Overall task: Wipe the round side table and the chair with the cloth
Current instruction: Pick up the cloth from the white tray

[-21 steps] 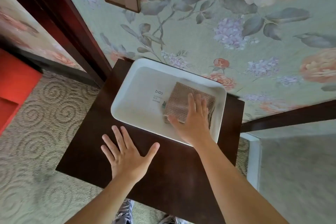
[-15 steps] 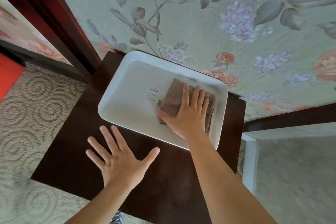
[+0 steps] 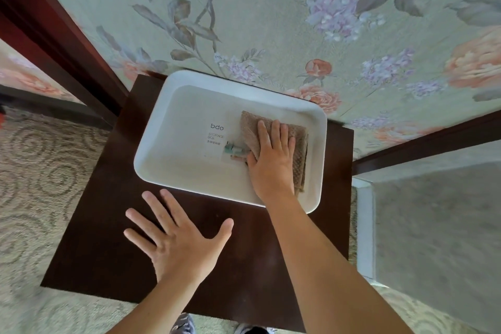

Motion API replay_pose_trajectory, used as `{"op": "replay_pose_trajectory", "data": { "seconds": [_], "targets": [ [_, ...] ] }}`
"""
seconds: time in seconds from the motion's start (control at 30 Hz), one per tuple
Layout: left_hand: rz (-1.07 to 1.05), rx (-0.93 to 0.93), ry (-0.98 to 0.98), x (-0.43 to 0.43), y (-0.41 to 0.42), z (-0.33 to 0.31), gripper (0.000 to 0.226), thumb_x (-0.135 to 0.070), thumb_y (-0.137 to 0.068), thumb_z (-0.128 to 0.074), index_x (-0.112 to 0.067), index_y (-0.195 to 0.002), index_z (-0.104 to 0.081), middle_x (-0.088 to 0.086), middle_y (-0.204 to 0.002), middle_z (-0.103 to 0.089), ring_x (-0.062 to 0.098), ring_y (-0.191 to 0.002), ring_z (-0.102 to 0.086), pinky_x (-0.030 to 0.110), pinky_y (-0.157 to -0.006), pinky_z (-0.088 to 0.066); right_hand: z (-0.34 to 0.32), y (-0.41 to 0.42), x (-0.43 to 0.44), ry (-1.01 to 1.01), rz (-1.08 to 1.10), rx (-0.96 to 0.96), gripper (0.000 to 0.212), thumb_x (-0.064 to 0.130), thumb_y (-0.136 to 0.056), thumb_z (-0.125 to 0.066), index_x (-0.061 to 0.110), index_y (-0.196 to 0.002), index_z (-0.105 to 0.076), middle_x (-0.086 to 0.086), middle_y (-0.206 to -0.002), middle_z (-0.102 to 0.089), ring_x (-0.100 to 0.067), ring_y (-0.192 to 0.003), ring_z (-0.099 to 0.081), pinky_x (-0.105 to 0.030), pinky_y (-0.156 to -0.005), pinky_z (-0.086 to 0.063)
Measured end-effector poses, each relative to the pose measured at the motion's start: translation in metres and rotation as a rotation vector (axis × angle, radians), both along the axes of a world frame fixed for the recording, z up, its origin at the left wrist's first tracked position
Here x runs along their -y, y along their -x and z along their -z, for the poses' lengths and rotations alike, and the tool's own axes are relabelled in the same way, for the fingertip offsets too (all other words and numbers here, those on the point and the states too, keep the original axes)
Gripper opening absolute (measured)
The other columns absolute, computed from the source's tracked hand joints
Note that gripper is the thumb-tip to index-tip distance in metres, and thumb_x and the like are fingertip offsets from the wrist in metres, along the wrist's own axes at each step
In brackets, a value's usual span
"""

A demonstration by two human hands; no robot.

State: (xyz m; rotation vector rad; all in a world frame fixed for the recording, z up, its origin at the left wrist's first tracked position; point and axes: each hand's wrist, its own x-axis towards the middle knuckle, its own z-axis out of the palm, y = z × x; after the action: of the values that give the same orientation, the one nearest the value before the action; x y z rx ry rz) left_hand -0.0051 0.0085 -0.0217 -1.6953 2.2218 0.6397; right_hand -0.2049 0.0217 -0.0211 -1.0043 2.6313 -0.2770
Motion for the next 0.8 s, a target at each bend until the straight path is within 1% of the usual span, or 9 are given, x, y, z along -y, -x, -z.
{"op": "replay_pose_trajectory", "data": {
  "seconds": [0.1, 0.17, 0.27, 0.33, 0.4, 0.5, 0.6, 0.73, 0.8],
  "targets": [
    [-0.001, -0.022, -0.023, 0.001, -0.002, -0.001, 0.135, -0.101, -0.058, -0.012, -0.011, -0.143, 0.042, 0.020, -0.159, 0.038, 0.050, -0.142, 0.037, 0.065, -0.115, 0.017, -0.007, 0.002, 0.000, 0.139, 0.108, 0.203, 0.062, 0.023, -0.104, -0.043, 0.017, -0.159, -0.016, -0.007, -0.169, -0.005, -0.027, -0.155, 0.005, -0.042, -0.124, 0.007],
    [0.001, -0.023, -0.059, 0.003, -0.002, -0.004, 0.136, -0.101, -0.060, -0.018, -0.011, -0.144, 0.042, 0.019, -0.158, 0.040, 0.049, -0.141, 0.037, 0.064, -0.115, 0.018, -0.022, 0.002, -0.005, 0.324, 0.331, 0.456, 0.055, 0.021, -0.102, -0.042, 0.022, -0.155, -0.029, -0.007, -0.164, -0.028, -0.031, -0.150, -0.023, -0.048, -0.121, -0.022],
    [0.037, 0.008, -0.132, 0.010, -0.005, -0.014, 0.132, -0.094, -0.069, -0.031, -0.010, -0.152, 0.030, 0.016, -0.160, 0.037, 0.047, -0.144, 0.034, 0.063, -0.117, 0.014, -0.051, -0.007, -0.012, 0.557, 0.567, 0.640, 0.031, 0.021, -0.099, -0.040, 0.023, -0.124, -0.059, -0.003, -0.111, -0.069, -0.024, -0.103, -0.065, -0.041, -0.088, -0.051],
    [0.045, -0.030, -0.185, 0.014, -0.013, -0.030, 0.120, -0.084, -0.080, -0.040, -0.009, -0.157, 0.014, 0.015, -0.166, 0.024, 0.044, -0.150, 0.023, 0.061, -0.121, 0.006, -0.076, -0.012, -0.021, 0.652, 0.681, 0.742, 0.026, 0.023, -0.097, -0.041, 0.029, -0.105, -0.064, 0.004, -0.091, -0.070, -0.019, -0.091, -0.068, -0.035, -0.078, -0.054],
    [-0.017, -0.246, -0.204, 0.021, -0.018, -0.053, 0.092, -0.060, -0.090, -0.056, -0.008, -0.157, -0.019, 0.016, -0.167, -0.011, 0.039, -0.154, -0.006, 0.058, -0.123, -0.013, -0.102, -0.015, -0.034, 0.742, 0.822, 0.870, 0.025, 0.026, -0.094, -0.044, 0.033, -0.091, -0.068, 0.004, -0.084, -0.071, -0.019, -0.087, -0.070, -0.036, -0.078, -0.056],
    [-0.098, -0.598, -0.214, 0.027, -0.010, -0.098, 0.046, -0.033, -0.093, -0.062, -0.016, -0.134, -0.053, 0.007, -0.139, -0.053, 0.023, -0.130, -0.051, 0.041, -0.108, -0.043, -0.151, -0.024, -0.060, 0.881, 1.004, 1.092, 0.020, 0.023, -0.096, -0.051, 0.018, -0.095, -0.071, -0.008, -0.086, -0.073, -0.021, -0.080, -0.073, -0.039, -0.078, -0.058],
    [-0.030, -0.785, -0.337, 0.014, 0.018, -0.161, 0.023, -0.028, -0.099, -0.057, -0.025, -0.121, -0.056, -0.002, -0.127, -0.059, 0.000, -0.105, -0.058, 0.015, -0.082, -0.042, -0.212, -0.035, -0.091, 1.009, 1.088, 1.191, 0.020, 0.020, -0.098, -0.053, 0.010, -0.099, -0.071, -0.011, -0.089, -0.075, -0.023, -0.083, -0.073, -0.044, -0.091, -0.055],
    [0.239, -0.938, -0.433, -0.031, 0.070, -0.252, 0.029, -0.049, -0.091, -0.045, -0.036, -0.114, -0.057, -0.010, -0.119, -0.061, -0.016, -0.094, -0.057, 0.002, -0.074, -0.039, -0.299, -0.045, -0.140, 1.238, 1.093, 1.242, 0.030, 0.020, -0.101, -0.046, 0.002, -0.116, -0.066, -0.017, -0.103, -0.068, -0.030, -0.098, -0.064, -0.043, -0.100, -0.047],
    [0.372, -0.986, -0.478, -0.059, 0.093, -0.300, 0.032, -0.056, -0.087, -0.041, -0.041, -0.110, -0.057, -0.013, -0.114, -0.063, -0.013, -0.095, -0.059, 0.005, -0.075, -0.041, -0.340, -0.049, -0.171, 1.334, 1.020, 1.232, 0.035, 0.023, -0.099, -0.045, 0.002, -0.109, -0.071, -0.018, -0.103, -0.069, -0.031, -0.100, -0.064, -0.044, -0.099, -0.047]
  ]
}}
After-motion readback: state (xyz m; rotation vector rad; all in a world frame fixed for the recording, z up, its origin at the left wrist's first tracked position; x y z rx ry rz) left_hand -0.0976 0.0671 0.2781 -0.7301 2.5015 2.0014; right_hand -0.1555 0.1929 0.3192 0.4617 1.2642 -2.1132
